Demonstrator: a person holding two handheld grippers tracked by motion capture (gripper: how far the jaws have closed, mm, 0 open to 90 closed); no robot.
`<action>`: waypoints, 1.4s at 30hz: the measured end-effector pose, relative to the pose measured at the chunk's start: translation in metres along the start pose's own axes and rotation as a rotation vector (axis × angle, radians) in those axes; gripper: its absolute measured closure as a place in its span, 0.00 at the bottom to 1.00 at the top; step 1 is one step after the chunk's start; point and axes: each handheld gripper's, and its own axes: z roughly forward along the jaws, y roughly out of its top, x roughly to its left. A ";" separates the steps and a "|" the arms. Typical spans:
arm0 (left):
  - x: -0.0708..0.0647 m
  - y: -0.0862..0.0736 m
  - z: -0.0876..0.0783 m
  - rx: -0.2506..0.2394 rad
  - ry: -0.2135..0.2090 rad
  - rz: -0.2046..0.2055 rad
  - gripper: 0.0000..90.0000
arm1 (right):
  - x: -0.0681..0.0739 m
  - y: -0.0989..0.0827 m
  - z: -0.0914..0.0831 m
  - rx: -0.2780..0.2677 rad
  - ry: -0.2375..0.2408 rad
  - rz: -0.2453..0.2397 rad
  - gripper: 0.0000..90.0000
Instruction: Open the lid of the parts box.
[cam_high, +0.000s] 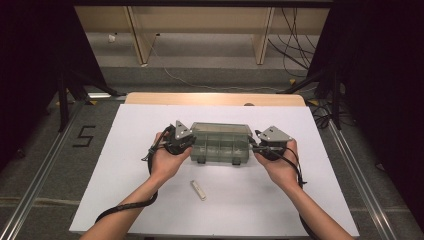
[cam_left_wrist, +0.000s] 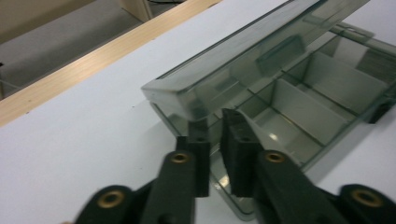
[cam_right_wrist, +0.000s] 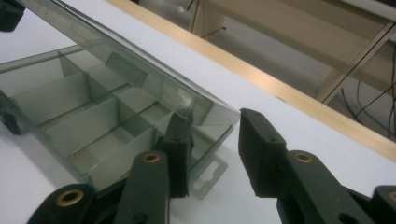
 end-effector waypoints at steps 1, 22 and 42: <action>-0.002 0.000 0.003 -0.037 0.018 -0.030 0.82 | 0.000 0.001 0.001 -0.003 -0.002 -0.001 0.74; 0.007 0.020 0.010 -0.192 0.152 -0.023 0.84 | -0.008 0.018 0.014 -0.094 -0.065 -0.005 0.80; 0.017 0.028 0.007 -0.233 0.167 -0.074 0.85 | -0.013 0.026 0.017 -0.129 -0.097 0.050 0.80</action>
